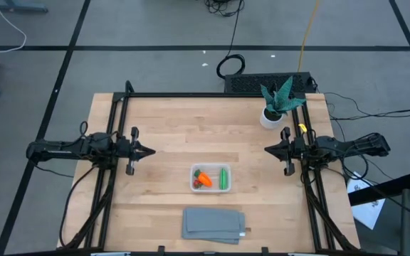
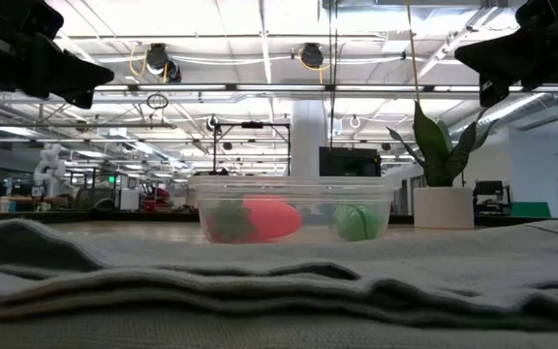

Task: Pick and placing Produce into tupperware
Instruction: Return to Home Position

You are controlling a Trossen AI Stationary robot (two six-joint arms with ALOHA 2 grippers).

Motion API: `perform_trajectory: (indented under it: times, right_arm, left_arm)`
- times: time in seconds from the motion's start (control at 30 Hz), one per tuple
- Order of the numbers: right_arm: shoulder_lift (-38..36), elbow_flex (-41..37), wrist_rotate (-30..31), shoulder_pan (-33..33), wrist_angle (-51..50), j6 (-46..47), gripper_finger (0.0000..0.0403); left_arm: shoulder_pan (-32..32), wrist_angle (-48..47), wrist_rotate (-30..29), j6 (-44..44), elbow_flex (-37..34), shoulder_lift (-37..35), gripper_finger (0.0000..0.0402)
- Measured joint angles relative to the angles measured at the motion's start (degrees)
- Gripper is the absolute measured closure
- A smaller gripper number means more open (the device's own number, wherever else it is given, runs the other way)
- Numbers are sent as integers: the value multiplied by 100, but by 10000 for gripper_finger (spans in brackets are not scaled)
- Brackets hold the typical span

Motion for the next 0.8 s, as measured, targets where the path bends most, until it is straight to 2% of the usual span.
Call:
perform_trajectory:
  times: [0.1, 0.27, 0.8]
  right_arm:
    - [0, 0, 0, 0, 0, 17, 403]
    - [0, 0, 0, 0, -2, 128, 403]
    - [0, 0, 0, 0, -4, 129, 403]
  left_arm:
    - [0, -104, -2, -85, 0, -2, 381]
    - [-4, -439, -390, -173, 0, -2, 398]
    - [-1, -419, -422, -332, 0, 0, 392]
